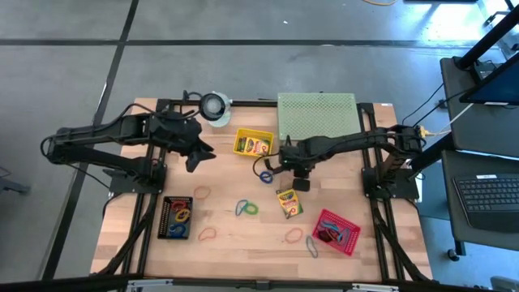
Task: Pick & Place Office Desk Supplies
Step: Put the black rubber band into the red bin
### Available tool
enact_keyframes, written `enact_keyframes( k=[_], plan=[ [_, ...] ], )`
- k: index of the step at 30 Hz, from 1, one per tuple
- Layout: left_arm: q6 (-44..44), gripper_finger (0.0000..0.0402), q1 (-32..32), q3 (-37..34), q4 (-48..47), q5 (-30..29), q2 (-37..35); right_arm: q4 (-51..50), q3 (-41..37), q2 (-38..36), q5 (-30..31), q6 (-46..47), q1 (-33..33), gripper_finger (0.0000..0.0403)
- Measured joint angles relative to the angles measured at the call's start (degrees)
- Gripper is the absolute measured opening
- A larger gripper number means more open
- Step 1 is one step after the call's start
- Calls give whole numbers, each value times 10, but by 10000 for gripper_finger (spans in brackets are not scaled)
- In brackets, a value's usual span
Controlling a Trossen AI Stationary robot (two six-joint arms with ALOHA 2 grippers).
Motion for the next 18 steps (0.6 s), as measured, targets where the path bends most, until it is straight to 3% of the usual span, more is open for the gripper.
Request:
enact_keyframes(
  k=[18],
  plan=[
    [-2,145,0,0,0,-1,-17,14,-22,3,9,1,-1,68]
  ],
)
